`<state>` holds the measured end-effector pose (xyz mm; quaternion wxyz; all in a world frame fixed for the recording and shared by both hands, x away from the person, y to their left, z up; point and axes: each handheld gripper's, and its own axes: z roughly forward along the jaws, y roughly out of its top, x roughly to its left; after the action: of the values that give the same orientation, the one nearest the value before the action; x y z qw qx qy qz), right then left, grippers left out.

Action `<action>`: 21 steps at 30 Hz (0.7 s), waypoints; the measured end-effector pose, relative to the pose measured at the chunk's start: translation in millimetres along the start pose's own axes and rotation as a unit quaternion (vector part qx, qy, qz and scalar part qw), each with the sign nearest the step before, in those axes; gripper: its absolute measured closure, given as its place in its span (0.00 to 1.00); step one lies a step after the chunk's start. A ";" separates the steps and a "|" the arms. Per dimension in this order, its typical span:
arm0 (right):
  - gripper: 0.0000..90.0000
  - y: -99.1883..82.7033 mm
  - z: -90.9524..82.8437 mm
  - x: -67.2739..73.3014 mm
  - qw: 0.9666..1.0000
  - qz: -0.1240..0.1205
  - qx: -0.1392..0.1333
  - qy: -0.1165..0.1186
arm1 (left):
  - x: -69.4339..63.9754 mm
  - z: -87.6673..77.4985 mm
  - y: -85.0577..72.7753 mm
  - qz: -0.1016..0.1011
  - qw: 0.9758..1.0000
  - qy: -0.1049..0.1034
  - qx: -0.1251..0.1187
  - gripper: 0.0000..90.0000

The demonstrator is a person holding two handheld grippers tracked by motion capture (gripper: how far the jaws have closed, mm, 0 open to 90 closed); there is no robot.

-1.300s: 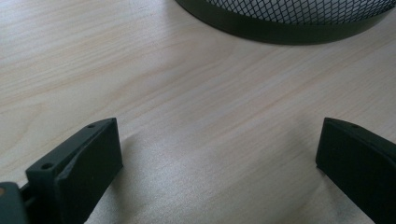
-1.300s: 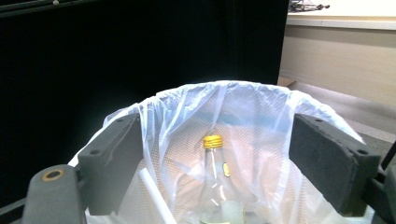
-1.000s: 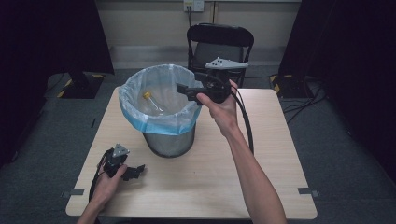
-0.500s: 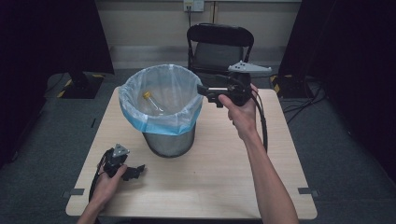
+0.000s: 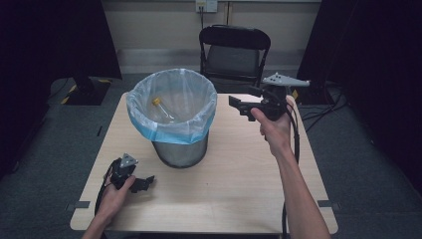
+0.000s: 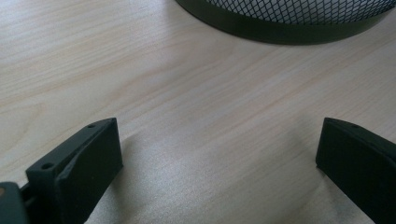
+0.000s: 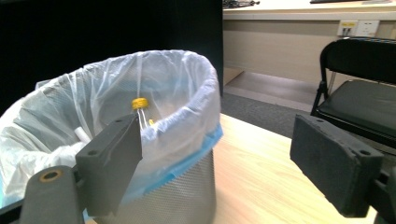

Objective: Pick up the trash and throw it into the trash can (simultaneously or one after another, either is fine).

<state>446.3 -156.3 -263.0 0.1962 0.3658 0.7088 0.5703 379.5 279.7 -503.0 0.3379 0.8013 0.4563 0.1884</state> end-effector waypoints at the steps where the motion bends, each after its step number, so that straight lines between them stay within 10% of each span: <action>1: 0.18 -1.3 -2.2 -1.4 1.000 0.001 0.001 -0.003 | -0.1 0.0 0.0 0.000 1.000 0.000 0.000 0.00; 21: 0.18 -58.4 -43.1 -34.3 0.997 0.039 0.031 -0.053 | -0.1 0.0 0.0 0.000 1.000 0.000 0.000 0.00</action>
<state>421.6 -215.3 -311.7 0.1998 0.4287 0.6998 0.5353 379.5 279.7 -503.1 0.3381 0.8011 0.4565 0.1883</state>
